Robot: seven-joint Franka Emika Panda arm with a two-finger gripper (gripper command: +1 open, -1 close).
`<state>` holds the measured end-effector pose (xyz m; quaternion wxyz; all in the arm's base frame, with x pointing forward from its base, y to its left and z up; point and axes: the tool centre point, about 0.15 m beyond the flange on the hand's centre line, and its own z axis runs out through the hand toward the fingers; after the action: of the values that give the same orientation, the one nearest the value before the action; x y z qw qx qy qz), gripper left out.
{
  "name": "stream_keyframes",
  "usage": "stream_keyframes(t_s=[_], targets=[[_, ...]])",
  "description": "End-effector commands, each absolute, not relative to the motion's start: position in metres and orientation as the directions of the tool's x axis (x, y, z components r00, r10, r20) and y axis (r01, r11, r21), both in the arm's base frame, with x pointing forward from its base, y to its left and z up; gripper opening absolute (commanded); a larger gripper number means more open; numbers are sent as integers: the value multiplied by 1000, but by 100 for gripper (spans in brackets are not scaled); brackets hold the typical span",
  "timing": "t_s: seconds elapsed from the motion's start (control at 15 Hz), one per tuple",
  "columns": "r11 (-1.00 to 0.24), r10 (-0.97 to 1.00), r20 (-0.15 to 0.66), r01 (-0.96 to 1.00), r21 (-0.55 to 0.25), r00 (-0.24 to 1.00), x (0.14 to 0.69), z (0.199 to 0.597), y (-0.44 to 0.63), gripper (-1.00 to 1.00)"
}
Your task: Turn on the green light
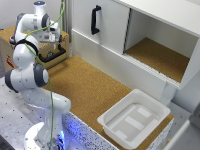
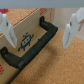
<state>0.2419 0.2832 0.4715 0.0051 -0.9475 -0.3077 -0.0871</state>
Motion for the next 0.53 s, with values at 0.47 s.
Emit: stream_keyframes(t_s=[0.47], targets=[[-920, 391, 106, 391, 21, 914, 282, 456, 326, 100]])
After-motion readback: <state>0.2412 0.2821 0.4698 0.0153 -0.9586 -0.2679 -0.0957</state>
